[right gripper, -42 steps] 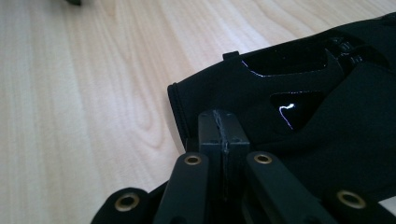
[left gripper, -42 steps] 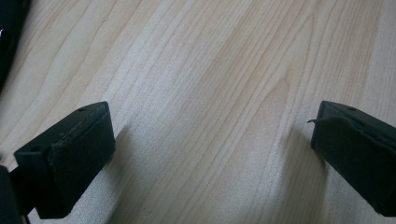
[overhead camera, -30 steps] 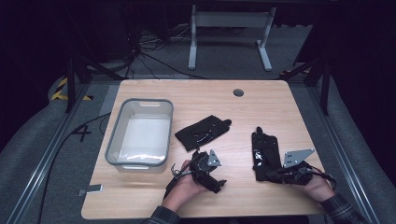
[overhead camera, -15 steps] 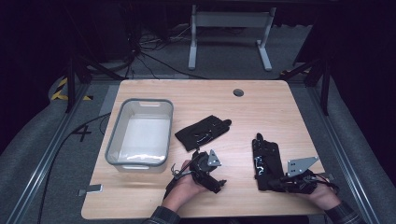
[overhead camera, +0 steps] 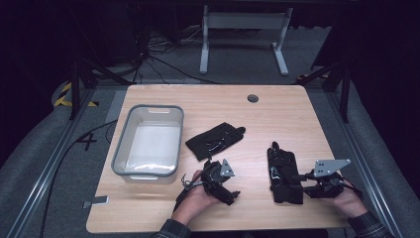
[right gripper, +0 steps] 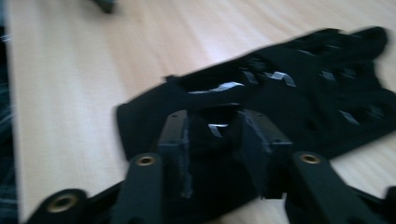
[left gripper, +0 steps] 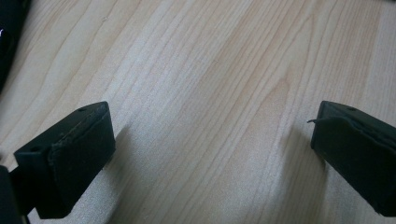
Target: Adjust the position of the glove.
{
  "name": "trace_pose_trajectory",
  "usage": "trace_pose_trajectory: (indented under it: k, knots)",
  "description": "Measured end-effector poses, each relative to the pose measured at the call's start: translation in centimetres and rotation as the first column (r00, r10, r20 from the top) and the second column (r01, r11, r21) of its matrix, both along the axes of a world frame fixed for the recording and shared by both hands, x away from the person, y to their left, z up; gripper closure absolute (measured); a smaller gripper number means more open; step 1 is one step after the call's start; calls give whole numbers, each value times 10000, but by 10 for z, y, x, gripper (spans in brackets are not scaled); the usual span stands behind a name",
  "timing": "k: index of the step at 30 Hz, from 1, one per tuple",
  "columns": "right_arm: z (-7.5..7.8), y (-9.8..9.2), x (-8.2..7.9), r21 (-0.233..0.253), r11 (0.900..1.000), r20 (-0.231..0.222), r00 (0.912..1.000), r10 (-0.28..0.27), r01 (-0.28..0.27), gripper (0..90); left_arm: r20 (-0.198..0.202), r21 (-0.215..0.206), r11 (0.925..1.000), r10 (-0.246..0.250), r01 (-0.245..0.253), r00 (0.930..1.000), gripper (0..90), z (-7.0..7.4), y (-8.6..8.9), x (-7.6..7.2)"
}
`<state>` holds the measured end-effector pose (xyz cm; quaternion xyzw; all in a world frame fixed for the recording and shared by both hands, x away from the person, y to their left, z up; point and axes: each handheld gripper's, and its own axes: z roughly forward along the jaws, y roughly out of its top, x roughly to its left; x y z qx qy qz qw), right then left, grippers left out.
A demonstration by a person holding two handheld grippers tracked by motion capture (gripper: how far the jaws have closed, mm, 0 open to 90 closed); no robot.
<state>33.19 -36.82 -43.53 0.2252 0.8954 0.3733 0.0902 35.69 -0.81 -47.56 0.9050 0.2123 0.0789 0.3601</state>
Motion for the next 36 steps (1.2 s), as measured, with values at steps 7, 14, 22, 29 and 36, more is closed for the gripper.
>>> trace_pose_trajectory:
  k: [7, 14, 22, 29, 36]
  knots:
    - [-4, -26, 16, -352, 9870, 375, 9871, -1557, 1570, 458, 0, 3, 10000, -5, 5, 10000, 0, 0, 0, 0]
    - [-15, -51, 30, -155, 9585, 455, 9579, -2836, 2846, 308, -40, 8, 10000, 39, -39, 10000, 0, 0, 0, 0]
    - [-29, -64, 40, 65, 9236, 452, 9225, -3833, 3834, 150, -81, 65, 9999, 119, -118, 9999, 1, 1, 0, 0]
    - [-30, -65, 40, 129, 9184, 450, 9173, -3956, 3955, 130, -344, 115, 9986, 515, -511, 9981, 169, 9, 2, 2]
    - [-30, -64, 40, 120, 9232, 443, 9222, -3842, 3841, 130, -211, -106, 9956, 930, -932, 9954, 494, 26, 4, 10]
